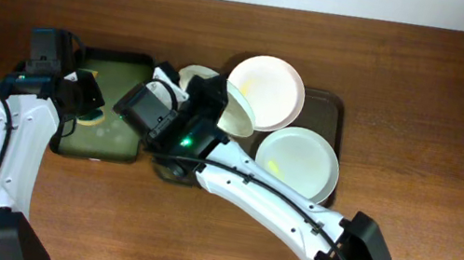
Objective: Clean dirty plates on tray and stack at the side
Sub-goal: 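Lift the pink back plate with the right gripper and place it right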
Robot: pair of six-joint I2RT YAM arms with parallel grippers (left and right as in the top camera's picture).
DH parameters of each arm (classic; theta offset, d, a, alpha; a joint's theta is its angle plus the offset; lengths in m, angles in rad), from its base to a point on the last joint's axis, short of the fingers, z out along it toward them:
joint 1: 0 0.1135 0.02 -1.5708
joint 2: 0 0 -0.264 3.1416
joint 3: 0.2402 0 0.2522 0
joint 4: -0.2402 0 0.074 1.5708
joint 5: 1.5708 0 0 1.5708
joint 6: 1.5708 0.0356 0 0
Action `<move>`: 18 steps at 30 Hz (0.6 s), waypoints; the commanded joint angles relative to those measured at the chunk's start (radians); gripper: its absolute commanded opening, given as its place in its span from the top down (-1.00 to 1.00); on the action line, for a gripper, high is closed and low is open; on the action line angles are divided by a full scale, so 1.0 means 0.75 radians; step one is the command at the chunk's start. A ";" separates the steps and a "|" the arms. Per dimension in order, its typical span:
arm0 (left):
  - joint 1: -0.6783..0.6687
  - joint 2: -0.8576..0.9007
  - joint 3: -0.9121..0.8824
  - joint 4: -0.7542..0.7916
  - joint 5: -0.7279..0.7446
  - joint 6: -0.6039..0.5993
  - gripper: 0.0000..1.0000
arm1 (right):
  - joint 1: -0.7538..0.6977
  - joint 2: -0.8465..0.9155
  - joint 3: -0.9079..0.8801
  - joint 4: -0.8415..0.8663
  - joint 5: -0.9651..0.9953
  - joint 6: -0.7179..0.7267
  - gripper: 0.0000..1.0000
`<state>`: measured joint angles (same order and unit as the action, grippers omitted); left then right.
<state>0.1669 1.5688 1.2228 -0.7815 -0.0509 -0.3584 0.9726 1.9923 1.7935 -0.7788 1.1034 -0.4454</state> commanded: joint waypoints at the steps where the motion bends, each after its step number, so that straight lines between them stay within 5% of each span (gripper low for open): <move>1: 0.006 -0.018 0.004 0.003 0.014 0.022 1.00 | -0.220 -0.036 0.022 -0.107 -0.831 0.355 0.92; 4: 0.006 -0.018 0.004 0.003 0.014 0.022 1.00 | -0.499 -0.084 0.026 -0.139 -1.270 0.658 0.92; 8: 0.006 -0.018 0.004 0.003 0.014 0.022 1.00 | -1.037 -0.108 0.016 -0.145 -1.943 0.680 0.92; 13: 0.006 -0.018 0.004 0.004 0.014 0.021 1.00 | -1.642 -0.091 -0.157 -0.192 -1.954 0.681 0.92; 18: 0.006 -0.018 0.004 0.006 0.014 0.021 1.00 | -1.968 -0.090 -0.511 0.154 -1.930 0.857 0.92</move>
<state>0.1669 1.5688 1.2228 -0.7818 -0.0505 -0.3584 -0.4477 1.9488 1.4960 -0.7177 -0.3233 0.1055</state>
